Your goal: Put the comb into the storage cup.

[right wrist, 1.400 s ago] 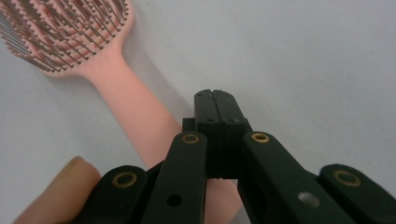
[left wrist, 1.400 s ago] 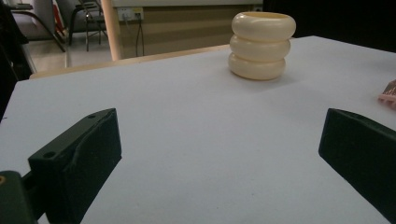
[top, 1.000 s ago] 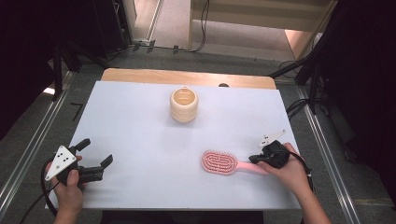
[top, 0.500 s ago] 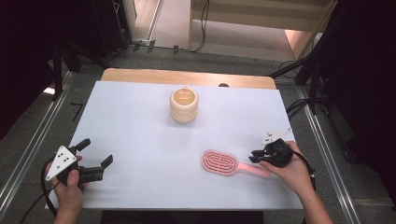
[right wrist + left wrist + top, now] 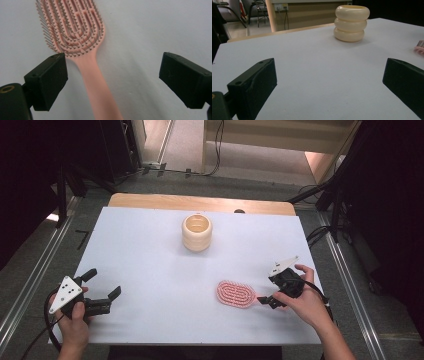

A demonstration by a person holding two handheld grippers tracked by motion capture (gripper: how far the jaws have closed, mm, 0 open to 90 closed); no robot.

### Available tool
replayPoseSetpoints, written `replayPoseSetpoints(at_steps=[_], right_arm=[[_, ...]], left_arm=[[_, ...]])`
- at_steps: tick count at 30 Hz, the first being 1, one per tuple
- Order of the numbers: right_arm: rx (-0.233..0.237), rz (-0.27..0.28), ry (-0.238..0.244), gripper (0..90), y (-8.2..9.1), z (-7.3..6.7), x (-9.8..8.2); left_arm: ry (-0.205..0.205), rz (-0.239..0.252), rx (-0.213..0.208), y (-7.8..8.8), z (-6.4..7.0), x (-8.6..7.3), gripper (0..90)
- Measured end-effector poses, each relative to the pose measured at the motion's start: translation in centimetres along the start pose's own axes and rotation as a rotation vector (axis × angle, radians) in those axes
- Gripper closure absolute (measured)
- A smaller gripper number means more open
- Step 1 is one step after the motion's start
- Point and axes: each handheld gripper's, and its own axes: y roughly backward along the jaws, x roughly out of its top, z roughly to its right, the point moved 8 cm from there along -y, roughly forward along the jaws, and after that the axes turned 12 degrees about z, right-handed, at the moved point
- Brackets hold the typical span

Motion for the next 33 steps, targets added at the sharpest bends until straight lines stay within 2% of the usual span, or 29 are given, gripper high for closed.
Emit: replayPoseSetpoints(at_steps=[3,4,7,8,9,11,12,15,17,22,33], right_arm=[[0.021,-0.031,0.008,6.7,-0.3,-0.4,-0.2],[0.021,-0.056,0.033,7.6,-0.5,-0.5,-0.5],[0.012,-0.115,0.082,17.9,-1.2,-1.0,-1.1],[0.010,-0.125,0.093,23.5,-1.3,-1.0,-1.3],[0.010,-0.125,0.093,23.5,-1.3,-1.0,-1.3],[-0.007,-0.143,0.114,35.8,-1.5,-1.0,-1.4],[-0.007,-0.143,0.114,35.8,-1.5,-1.0,-1.4],[0.013,-0.145,0.127,47.9,-1.5,-1.2,-1.4],[0.035,-0.165,0.144,54.7,-1.7,-1.2,-1.5],[0.059,-0.179,0.157,59.4,-1.8,-1.5,-1.3],[0.068,-0.214,0.188,62.9,-2.1,-1.3,-1.1]], left_arm=[[0.000,0.000,-0.001,0.0,0.0,0.0,0.0],[0.000,-0.001,0.001,0.0,0.0,0.0,0.0],[0.000,0.000,0.001,0.0,0.0,0.0,0.0],[0.001,0.000,0.000,0.0,0.0,0.0,0.0],[0.001,0.000,0.000,0.0,0.0,0.0,0.0],[0.000,-0.001,0.001,0.0,0.0,0.0,0.0],[0.000,0.000,0.001,0.0,0.0,0.0,0.0],[0.000,-0.001,0.001,0.0,0.0,0.0,0.0],[0.001,0.000,0.001,0.0,0.0,0.0,0.0],[0.000,0.000,0.002,0.0,0.0,0.0,0.0],[-0.001,-0.002,-0.001,0.0,0.1,0.0,0.0]])
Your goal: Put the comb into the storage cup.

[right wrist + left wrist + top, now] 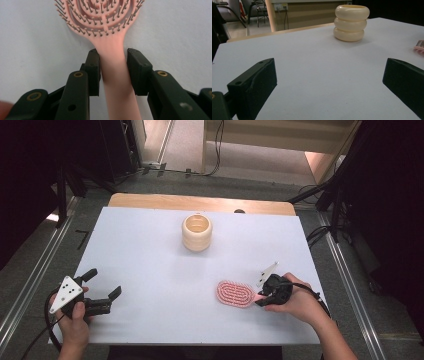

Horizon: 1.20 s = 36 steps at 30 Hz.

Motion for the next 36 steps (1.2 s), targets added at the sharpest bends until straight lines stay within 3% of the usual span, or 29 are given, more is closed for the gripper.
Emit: replayPoseSetpoints(at_steps=[2,7,12,16,24,28,36], right_arm=[[-0.014,-0.022,-0.003,66.9,0.0,-0.1,0.2],[-0.025,-0.011,-0.030,67.3,0.0,-0.1,0.2],[-0.031,0.027,-0.044,67.4,0.1,-0.1,0.0],[-0.010,0.094,-0.072,67.5,0.1,-0.1,0.0],[0.011,0.160,-0.078,67.5,0.5,-0.3,0.4],[-0.003,0.187,-0.096,67.5,0.9,-0.3,0.7],[-0.018,0.251,-0.081,67.6,1.1,-0.6,1.3]], left_arm=[[0.001,0.000,0.001,0.0,0.0,0.0,0.0],[0.007,0.004,0.004,0.0,-0.1,0.1,0.0],[0.007,0.002,0.008,0.0,-0.1,0.2,0.0],[0.000,-0.001,0.011,0.0,-0.1,0.2,0.0],[0.001,-0.006,0.007,-0.2,0.2,0.4,0.0],[0.005,-0.001,-0.008,-0.5,0.7,0.7,0.0],[0.000,0.004,-0.057,-1.4,2.8,1.5,0.0]])
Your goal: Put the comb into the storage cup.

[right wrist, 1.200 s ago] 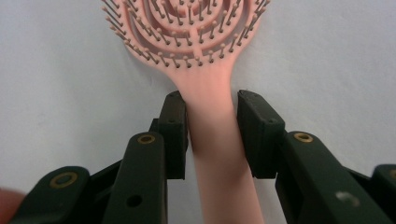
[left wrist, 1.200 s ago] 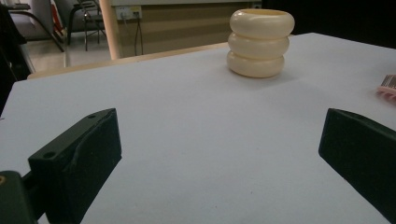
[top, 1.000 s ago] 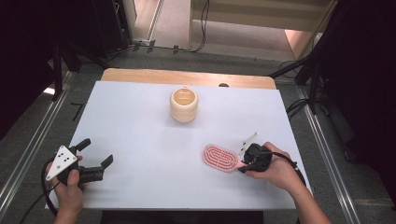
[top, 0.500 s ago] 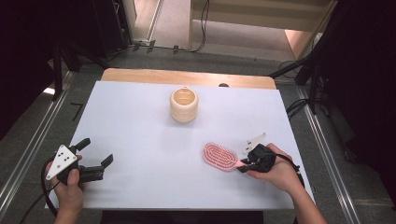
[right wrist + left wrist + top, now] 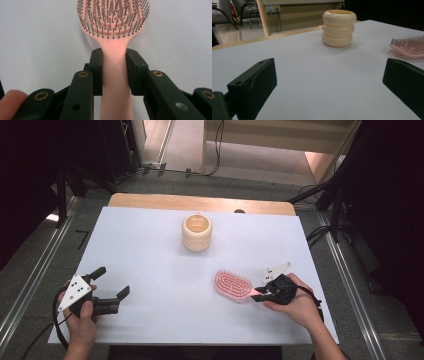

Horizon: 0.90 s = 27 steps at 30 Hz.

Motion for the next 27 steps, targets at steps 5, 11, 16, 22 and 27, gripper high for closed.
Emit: replayPoseSetpoints(at_steps=[5,11,16,22,27], right_arm=[[-0.003,0.037,-0.004,67.6,-0.1,-0.2,0.4],[-0.008,0.088,-0.003,67.6,-0.2,-0.4,1.1],[-0.021,0.133,0.005,67.6,-0.1,-0.5,1.7],[-0.036,0.161,0.004,67.6,-0.2,-0.8,2.3],[-0.045,0.222,0.000,67.6,-0.1,-0.8,3.2]], left_arm=[[0.002,0.002,-0.039,-0.8,1.6,0.5,0.0],[0.063,0.024,-0.088,-2.1,3.5,1.4,0.0],[0.074,0.031,-0.118,-3.0,4.9,2.5,0.0],[0.081,0.028,-0.164,-4.5,6.6,3.0,0.0],[0.092,0.020,-0.183,-5.9,7.6,3.4,0.0]])
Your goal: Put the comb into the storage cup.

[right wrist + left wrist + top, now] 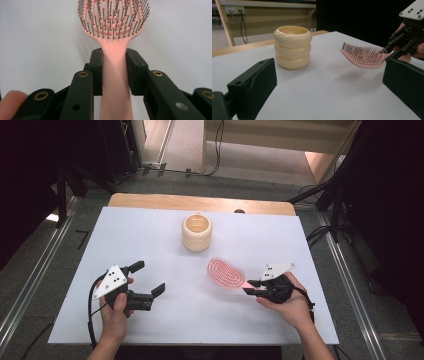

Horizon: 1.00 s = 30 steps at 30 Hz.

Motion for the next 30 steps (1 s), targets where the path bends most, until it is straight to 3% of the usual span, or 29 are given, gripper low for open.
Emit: replayPoseSetpoints(at_steps=[8,15,25,30], right_arm=[[0.002,0.049,0.000,67.7,-0.6,-0.6,1.1],[-0.008,0.101,0.004,67.6,-1.0,-0.9,2.1],[-0.028,0.173,0.021,67.6,-1.4,-1.6,3.3],[-0.028,0.216,0.033,67.6,-1.6,-2.1,3.7]], left_arm=[[-0.007,-0.010,-0.022,-2.0,0.8,0.3,0.0],[0.026,-0.039,-0.017,-3.6,0.4,0.4,0.0],[0.035,-0.038,-0.041,-5.2,1.4,0.8,0.0],[0.074,-0.064,-0.055,-5.9,1.5,0.4,0.0]])
